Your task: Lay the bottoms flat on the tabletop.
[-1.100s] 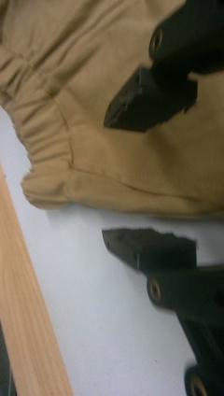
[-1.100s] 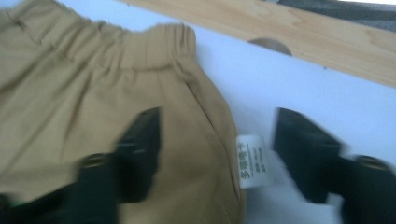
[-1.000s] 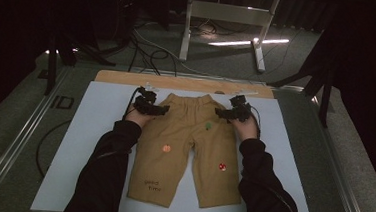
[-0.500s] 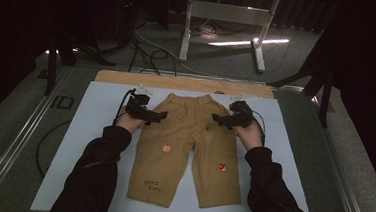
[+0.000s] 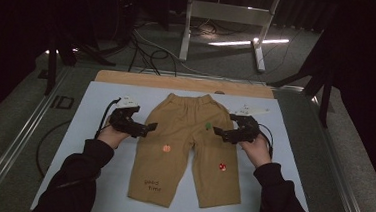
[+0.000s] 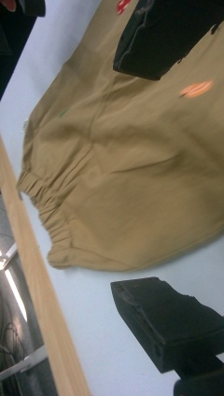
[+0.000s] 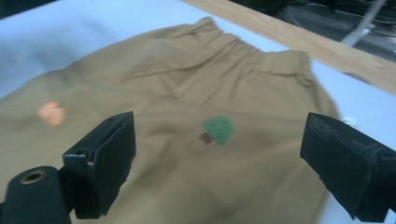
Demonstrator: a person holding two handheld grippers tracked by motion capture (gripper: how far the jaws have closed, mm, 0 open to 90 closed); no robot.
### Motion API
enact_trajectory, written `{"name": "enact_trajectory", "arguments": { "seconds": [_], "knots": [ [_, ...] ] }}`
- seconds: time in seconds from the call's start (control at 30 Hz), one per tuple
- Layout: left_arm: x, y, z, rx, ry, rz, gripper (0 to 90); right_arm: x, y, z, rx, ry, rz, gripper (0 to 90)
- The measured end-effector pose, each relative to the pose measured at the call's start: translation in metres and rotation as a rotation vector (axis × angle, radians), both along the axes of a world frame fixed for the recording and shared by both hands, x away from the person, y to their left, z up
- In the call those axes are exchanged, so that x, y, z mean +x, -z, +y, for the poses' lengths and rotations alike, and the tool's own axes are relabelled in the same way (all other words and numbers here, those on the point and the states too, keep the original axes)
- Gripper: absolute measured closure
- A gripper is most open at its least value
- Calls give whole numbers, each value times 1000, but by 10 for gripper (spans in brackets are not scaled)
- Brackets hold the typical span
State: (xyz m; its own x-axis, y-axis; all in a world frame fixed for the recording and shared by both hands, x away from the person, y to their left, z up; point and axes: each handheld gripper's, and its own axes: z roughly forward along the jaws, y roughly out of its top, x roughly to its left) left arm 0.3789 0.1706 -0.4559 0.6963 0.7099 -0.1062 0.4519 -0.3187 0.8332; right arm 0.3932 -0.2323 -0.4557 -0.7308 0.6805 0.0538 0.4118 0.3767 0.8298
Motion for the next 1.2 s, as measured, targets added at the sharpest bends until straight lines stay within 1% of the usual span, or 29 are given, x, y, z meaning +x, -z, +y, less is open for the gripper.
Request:
{"name": "enact_trajectory", "arguments": {
  "seconds": [0.03, 0.13, 0.17, 0.2, 0.23, 0.27, 0.3, 0.37, 0.43, 0.47, 0.5, 0.53, 0.6, 0.63, 0.7, 0.73, 0.77, 0.8, 0.83, 0.87, 0.93, 0.97, 1.0, 1.03, 1.07, 1.1, 1.13, 1.17, 1.2],
  "knots": [
    [-9, 0, 3, 6, 9, -7, 2, -9, 0, 0, 2, -14, -4, 108],
    [-17, 0, 6, 9, 26, -10, 2, -18, 1, -1, 16, -39, 11, 109],
    [-25, 1, 10, 2, 36, -17, 2, -27, 3, -3, 5, -55, -10, 111],
    [-25, 1, 10, 2, 36, -17, 2, -27, 3, -3, 5, -55, -10, 111],
    [-34, 1, 15, -18, 40, -24, 2, -36, 5, -7, 28, -65, -7, 112],
    [-34, 1, 15, -18, 40, -24, 3, -36, 5, -7, 28, -65, -7, 112],
    [-42, 2, 19, -20, 43, -33, 3, -47, 7, -11, 38, -66, -6, 130],
    [-47, 3, 21, -13, 45, -38, 3, -51, 8, -13, 44, -68, -2, 131],
    [-59, 6, 26, -23, 55, -49, 3, -73, 14, -17, 47, -88, -7, 132],
    [-59, 6, 26, -23, 55, -49, 3, -73, 14, -17, 47, -88, -7, 132],
    [-67, 7, 28, -17, 69, -49, 3, -83, 17, -21, 17, -113, 1, 136],
    [-67, 7, 28, -17, 69, -49, 3, -83, 17, -21, 17, -113, 1, 136],
    [-75, 9, 31, -21, 79, -57, 7, -92, 20, -25, 16, -131, 3, 141],
    [-81, 11, 32, -28, 84, -54, 7, -94, 20, -27, 5, -131, 9, 143],
    [-93, 15, 33, -25, 94, -56, 7, -107, 25, -35, 12, -157, 41, 149],
    [-93, 15, 33, -25, 94, -56, 7, -107, 25, -35, 12, -157, 41, 149],
    [-101, 17, 36, -33, 97, -62, 7, -115, 28, -40, 2, -177, 66, 152],
    [-101, 17, 36, -33, 97, -62, 7, -118, 31, -41, 14, -189, 70, 152],
    [-109, 18, 39, -43, 98, -68, 7, -124, 33, -44, 16, -203, 99, 152],
    [-109, 18, 39, -43, 98, -68, 7, -124, 33, -44, 16, -203, 99, 152],
    [-117, 19, 42, -35, 94, -71, 7, -132, 37, -46, -19, -240, 132, 139],
    [-123, 20, 46, -44, 90, -67, 7, -139, 40, -49, -18, -286, 144, 136],
    [-123, 20, 46, -44, 90, -67, 7, -139, 40, -49, -18, -286, 144, 136],
    [-128, 20, 50, -53, 88, -68, 7, -147, 41, -51, -4, -335, 161, 136],
    [-128, 20, 50, -53, 88, -68, 7, -147, 41, -51, -4, -335, 161, 136],
    [-132, 22, 53, -56, 84, -59, 7, -155, 42, -53, -33, -350, 139, 193],
    [-132, 22, 53, -56, 84, -59, 7, -155, 42, -53, -33, -350, 139, 193],
    [-135, 23, 56, -61, 64, -55, 6, -162, 44, -56, -71, -399, 125, 384],
    [-135, 23, 56, -61, 64, -55, 7, -162, 44, -56, -71, -399, 125, 384]
  ]
}}
